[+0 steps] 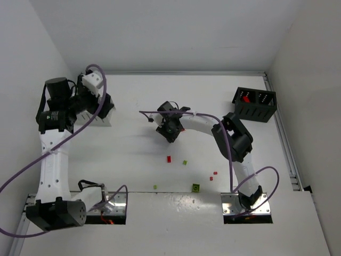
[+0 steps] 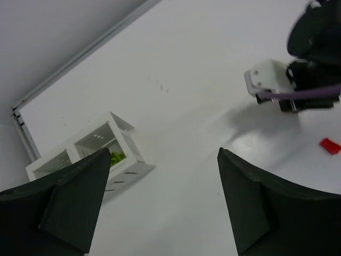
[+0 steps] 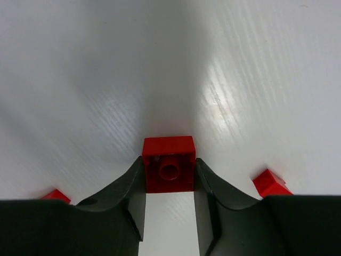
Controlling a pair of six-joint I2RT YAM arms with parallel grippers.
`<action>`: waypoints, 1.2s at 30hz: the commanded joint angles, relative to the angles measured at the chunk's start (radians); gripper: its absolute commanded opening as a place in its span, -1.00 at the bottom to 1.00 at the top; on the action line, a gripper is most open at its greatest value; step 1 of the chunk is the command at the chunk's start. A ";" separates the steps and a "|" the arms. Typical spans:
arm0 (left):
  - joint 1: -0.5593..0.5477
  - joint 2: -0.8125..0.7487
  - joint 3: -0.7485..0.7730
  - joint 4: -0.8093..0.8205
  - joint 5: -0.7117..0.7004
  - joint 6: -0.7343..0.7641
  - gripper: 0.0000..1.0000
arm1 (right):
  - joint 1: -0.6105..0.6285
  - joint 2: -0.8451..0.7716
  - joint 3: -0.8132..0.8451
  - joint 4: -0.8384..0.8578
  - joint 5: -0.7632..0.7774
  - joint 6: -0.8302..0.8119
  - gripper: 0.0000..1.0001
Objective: Sort the legos into containers by color
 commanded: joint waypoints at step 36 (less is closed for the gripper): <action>-1.286 0.409 -0.290 0.268 -0.494 -0.218 1.00 | -0.902 -0.146 0.262 -0.141 -0.052 0.091 -0.87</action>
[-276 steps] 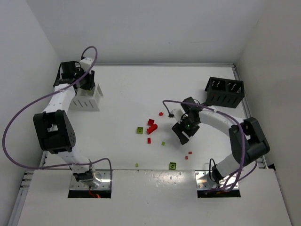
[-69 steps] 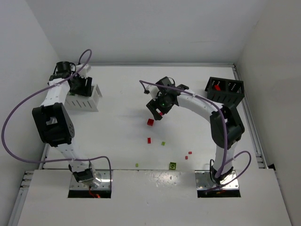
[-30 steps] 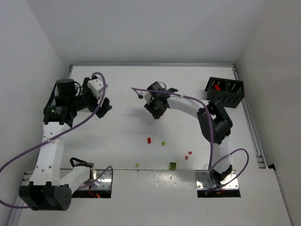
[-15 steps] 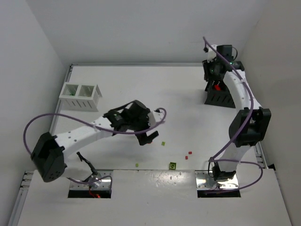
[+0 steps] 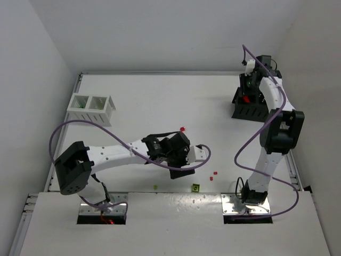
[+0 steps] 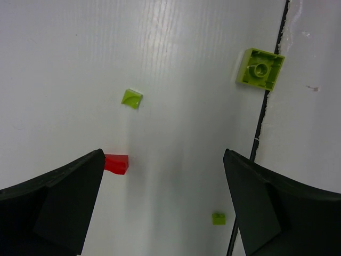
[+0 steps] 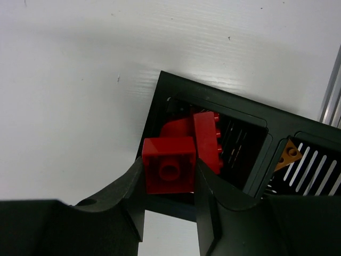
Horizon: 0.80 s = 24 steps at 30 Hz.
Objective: Sort the legos into containers by color
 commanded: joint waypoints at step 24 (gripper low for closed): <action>-0.183 0.214 0.067 0.141 0.022 -0.020 0.81 | -0.044 -0.258 -0.129 0.060 -0.072 0.086 0.65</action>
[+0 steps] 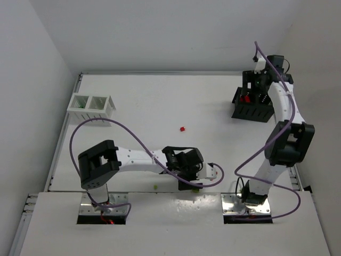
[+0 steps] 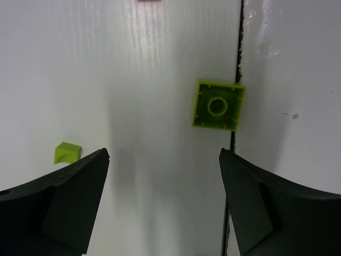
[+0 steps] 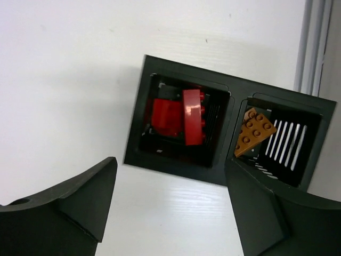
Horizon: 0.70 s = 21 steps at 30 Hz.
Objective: Sort the legos into containers by color
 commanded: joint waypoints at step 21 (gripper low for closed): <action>-0.095 0.178 0.164 0.016 0.121 -0.038 0.55 | -0.004 -0.200 -0.110 -0.004 -0.163 0.036 0.65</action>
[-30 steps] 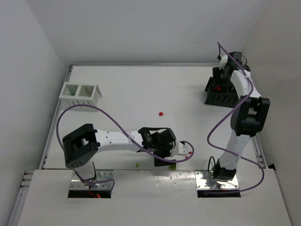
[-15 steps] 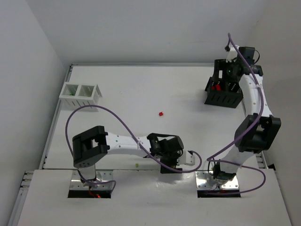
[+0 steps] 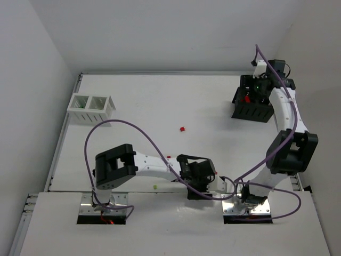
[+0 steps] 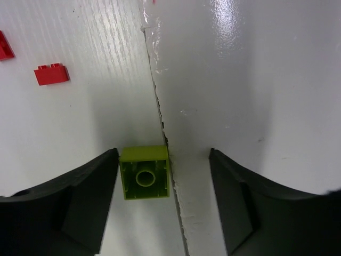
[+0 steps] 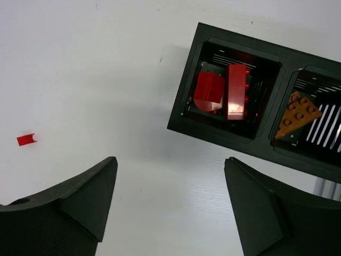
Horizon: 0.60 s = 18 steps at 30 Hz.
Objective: Sort the legos into containers by color
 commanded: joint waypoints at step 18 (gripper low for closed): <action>0.252 -0.171 -0.060 -0.045 -0.005 0.014 -0.49 | -0.004 -0.073 -0.095 -0.034 -0.021 -0.006 0.31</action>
